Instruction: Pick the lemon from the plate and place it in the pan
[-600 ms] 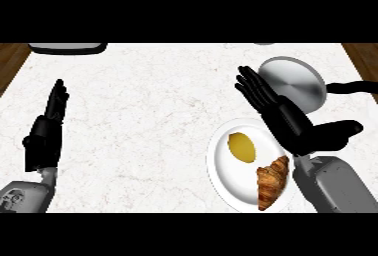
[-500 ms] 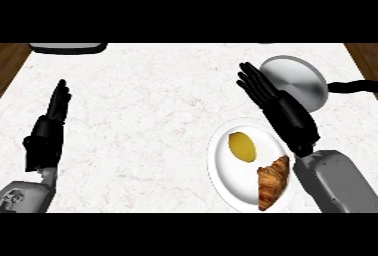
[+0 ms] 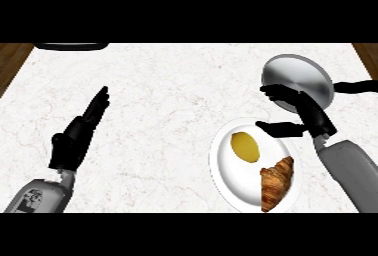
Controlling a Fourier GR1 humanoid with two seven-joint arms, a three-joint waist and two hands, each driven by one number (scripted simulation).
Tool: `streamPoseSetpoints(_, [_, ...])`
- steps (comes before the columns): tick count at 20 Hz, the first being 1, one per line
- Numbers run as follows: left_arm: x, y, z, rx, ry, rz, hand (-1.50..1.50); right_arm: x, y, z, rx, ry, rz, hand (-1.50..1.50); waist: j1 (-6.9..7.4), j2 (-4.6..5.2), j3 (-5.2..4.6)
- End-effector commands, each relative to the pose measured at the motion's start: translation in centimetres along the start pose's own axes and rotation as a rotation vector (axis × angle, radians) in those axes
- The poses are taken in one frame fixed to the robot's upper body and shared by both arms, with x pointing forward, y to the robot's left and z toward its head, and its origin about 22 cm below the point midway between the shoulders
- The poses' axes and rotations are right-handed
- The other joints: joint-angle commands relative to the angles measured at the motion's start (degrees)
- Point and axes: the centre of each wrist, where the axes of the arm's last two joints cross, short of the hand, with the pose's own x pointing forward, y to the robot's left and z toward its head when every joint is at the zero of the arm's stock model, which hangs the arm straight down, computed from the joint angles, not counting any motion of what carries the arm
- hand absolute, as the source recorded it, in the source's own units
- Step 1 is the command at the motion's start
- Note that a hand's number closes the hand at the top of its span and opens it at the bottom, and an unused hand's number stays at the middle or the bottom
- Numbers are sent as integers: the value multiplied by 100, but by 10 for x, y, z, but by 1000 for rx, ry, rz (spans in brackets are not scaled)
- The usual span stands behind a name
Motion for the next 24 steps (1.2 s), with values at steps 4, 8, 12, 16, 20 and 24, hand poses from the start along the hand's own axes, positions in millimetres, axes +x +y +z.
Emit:
streamPoseSetpoints(4, [13, 13, 1, -76, 43, 18, 0, -52, 16, 11, -14, 45, 28, -150, -109, -69, 22])
streamPoseSetpoints(8, [14, 2, -3, -75, 44, 18, 0, -25, 10, -6, 127, 151, 292, -150, -84, -71, 14])
streamPoseSetpoints(12, [10, 0, -7, -62, 53, 28, 0, 28, 3, -22, 174, 192, 466, -150, -135, -89, 8])
streamPoseSetpoints(16, [13, -2, -5, -85, 51, 22, 0, 54, 16, -43, 376, 317, 639, -150, 43, -57, 7])
streamPoseSetpoints(20, [13, -12, -1, -107, 63, 41, 0, 91, 21, -58, 575, 416, 694, -150, 13, -68, 7])
streamPoseSetpoints(24, [11, -2, 1, -86, 43, 26, 0, 110, 38, -69, 697, 483, 714, -150, -36, -65, 14])
